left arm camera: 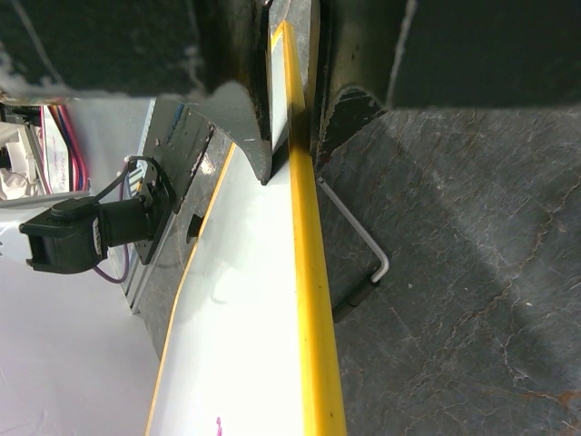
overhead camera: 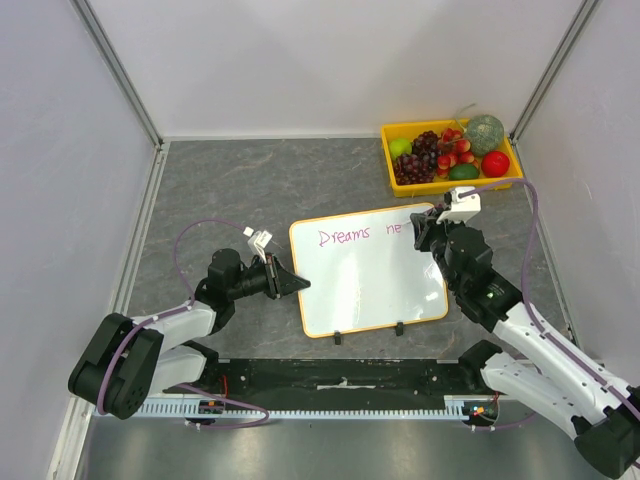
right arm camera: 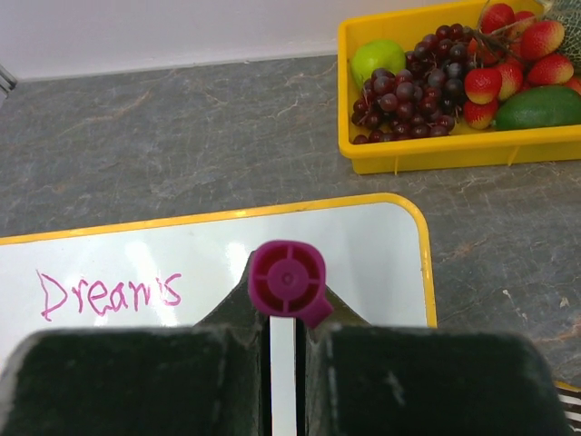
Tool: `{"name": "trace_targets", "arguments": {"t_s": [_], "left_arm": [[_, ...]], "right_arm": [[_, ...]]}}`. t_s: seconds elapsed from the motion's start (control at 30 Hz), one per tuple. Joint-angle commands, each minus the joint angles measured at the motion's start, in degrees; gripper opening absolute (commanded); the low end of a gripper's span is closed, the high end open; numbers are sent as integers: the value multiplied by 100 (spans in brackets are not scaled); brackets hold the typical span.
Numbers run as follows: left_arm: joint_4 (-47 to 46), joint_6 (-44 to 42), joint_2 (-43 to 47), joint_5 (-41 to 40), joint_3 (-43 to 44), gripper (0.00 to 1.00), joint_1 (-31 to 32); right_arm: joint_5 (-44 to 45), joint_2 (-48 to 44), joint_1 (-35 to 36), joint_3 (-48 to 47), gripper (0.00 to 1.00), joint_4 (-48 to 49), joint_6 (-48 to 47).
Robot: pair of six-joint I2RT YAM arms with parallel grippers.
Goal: Write a sentence on the whiteboard
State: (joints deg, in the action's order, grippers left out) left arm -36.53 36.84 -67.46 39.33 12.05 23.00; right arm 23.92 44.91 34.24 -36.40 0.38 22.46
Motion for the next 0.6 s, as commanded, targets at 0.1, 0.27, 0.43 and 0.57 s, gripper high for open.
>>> {"name": "trace_targets", "arguments": {"t_s": [0.1,0.27,0.43,0.57], "left_arm": [[296,-546,-48,-409,-1,2,20],[305,-538,-57,-400,-1,2,20],[287,-538,-74,-391,7,2,11],[296,-546,-65,-400,-1,2,20]], "right_arm": [[95,220,-66,-122,0,243,-31],[148,238,-110,-7,0,269,-22],[148,247,-172,37,0,243,-22],[183,255,-216,89,0,182,-31]]}}
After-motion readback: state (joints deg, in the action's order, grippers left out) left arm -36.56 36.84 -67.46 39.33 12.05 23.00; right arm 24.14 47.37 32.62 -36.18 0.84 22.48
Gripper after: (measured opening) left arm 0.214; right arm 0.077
